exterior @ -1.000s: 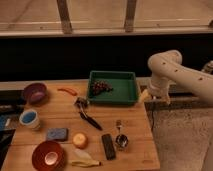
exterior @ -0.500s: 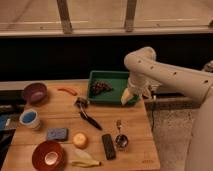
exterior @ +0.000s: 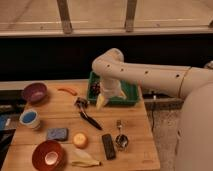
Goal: Stack bowls into tray
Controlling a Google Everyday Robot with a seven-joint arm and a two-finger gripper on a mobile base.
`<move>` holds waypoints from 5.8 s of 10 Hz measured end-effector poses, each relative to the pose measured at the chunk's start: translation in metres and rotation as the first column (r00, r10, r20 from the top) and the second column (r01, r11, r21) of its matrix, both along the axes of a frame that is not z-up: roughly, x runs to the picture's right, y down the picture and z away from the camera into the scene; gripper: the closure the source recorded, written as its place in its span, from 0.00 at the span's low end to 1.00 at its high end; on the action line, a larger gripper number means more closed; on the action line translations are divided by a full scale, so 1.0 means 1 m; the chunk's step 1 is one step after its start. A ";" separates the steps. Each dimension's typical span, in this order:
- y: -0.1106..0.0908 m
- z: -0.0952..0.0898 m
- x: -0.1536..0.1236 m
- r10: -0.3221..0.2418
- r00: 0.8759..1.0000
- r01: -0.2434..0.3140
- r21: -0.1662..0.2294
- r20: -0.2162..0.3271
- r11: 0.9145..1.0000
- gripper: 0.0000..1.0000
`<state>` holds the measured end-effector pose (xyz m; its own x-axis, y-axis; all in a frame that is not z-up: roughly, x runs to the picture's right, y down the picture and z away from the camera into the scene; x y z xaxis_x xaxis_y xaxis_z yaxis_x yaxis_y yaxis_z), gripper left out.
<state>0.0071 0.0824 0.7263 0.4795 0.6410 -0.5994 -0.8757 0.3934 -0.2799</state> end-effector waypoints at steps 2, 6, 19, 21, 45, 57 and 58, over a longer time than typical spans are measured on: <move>0.022 -0.024 -0.053 -0.082 0.991 0.083 -0.006 0.104 0.997 0.20; 0.051 -0.051 -0.096 -0.153 0.965 0.165 -0.038 0.215 0.986 0.20; 0.076 -0.061 -0.240 -0.303 0.815 0.337 0.021 0.494 0.941 0.20; 0.097 -0.064 -0.297 -0.347 0.749 0.394 0.042 0.565 0.918 0.20; 0.209 -0.003 -0.239 -0.036 0.873 0.153 -0.203 0.487 0.967 0.28; 0.166 -0.030 -0.281 -0.199 0.794 0.308 -0.099 0.575 0.946 1.00; 0.154 -0.037 -0.285 -0.216 0.779 0.320 -0.076 0.589 0.944 1.00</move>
<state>-0.2780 0.2360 0.6891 0.9017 0.3533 -0.2491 -0.4055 0.4913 -0.7708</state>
